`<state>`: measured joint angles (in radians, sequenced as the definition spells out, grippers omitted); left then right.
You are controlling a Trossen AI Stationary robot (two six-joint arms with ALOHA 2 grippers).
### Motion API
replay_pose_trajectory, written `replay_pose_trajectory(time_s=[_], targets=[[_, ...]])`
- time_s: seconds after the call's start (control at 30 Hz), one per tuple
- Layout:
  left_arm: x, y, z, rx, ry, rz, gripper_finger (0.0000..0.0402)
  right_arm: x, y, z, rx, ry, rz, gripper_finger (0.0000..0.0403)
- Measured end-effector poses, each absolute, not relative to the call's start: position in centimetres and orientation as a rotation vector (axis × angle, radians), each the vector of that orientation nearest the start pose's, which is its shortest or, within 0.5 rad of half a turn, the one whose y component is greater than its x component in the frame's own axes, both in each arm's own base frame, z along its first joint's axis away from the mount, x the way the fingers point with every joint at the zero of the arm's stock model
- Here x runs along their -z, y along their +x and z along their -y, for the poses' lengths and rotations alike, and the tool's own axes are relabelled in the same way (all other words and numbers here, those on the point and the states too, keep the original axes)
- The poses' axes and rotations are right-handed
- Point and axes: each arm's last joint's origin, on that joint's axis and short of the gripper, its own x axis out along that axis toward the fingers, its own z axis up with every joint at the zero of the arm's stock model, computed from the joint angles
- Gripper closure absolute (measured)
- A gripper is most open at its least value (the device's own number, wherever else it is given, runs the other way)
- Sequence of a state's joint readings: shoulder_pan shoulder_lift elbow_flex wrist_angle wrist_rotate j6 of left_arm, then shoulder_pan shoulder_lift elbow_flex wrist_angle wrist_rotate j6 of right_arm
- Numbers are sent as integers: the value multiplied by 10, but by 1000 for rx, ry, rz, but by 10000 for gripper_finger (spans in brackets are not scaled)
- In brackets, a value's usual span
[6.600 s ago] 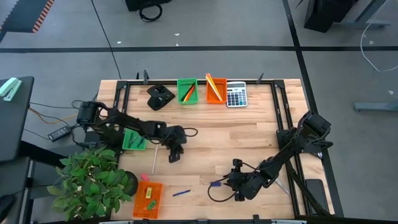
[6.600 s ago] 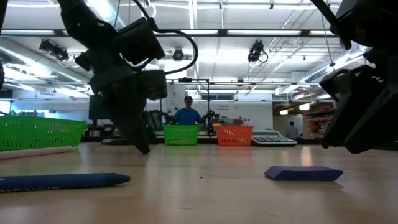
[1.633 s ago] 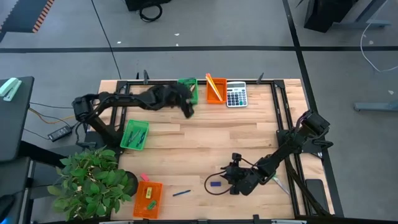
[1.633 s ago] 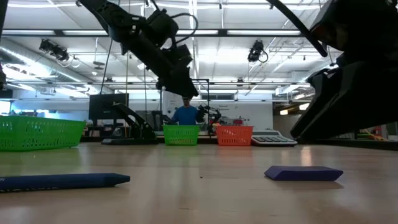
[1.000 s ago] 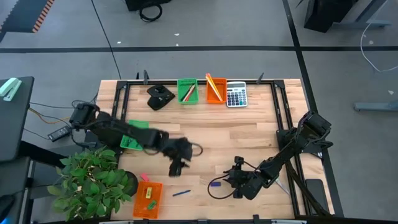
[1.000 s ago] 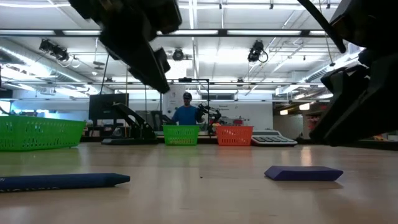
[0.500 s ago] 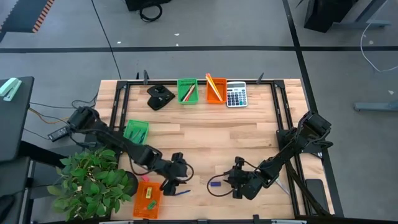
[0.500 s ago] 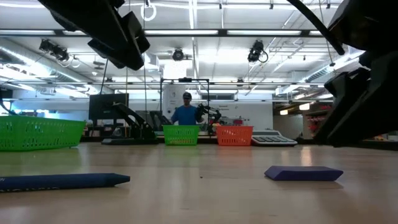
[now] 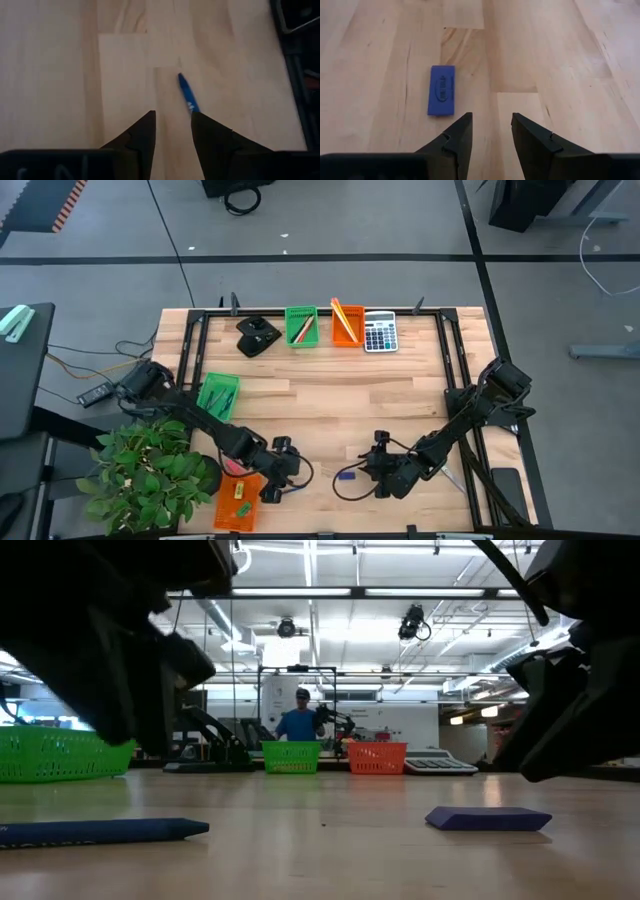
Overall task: Sort crayons/erasers/pens/pencils in bins
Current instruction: Put the blue crayon into the bottom green bin
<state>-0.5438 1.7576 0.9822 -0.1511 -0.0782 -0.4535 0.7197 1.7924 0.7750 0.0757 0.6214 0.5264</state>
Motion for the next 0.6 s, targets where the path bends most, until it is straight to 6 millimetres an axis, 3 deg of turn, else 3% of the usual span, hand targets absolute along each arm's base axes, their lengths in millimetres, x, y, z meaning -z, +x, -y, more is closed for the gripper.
replay_pose_trajectory(time_s=[0.13,0.27,0.6], targets=[[-148,300,178,231,-141,-993,271,-110,245,-192,103,-87,-731,260],[-156,318,190,276,-99,-1003,271,-109,244,-192,105,-87,-751,260],[-146,344,207,185,-84,-1214,265,-105,239,-190,129,-52,-804,260]])
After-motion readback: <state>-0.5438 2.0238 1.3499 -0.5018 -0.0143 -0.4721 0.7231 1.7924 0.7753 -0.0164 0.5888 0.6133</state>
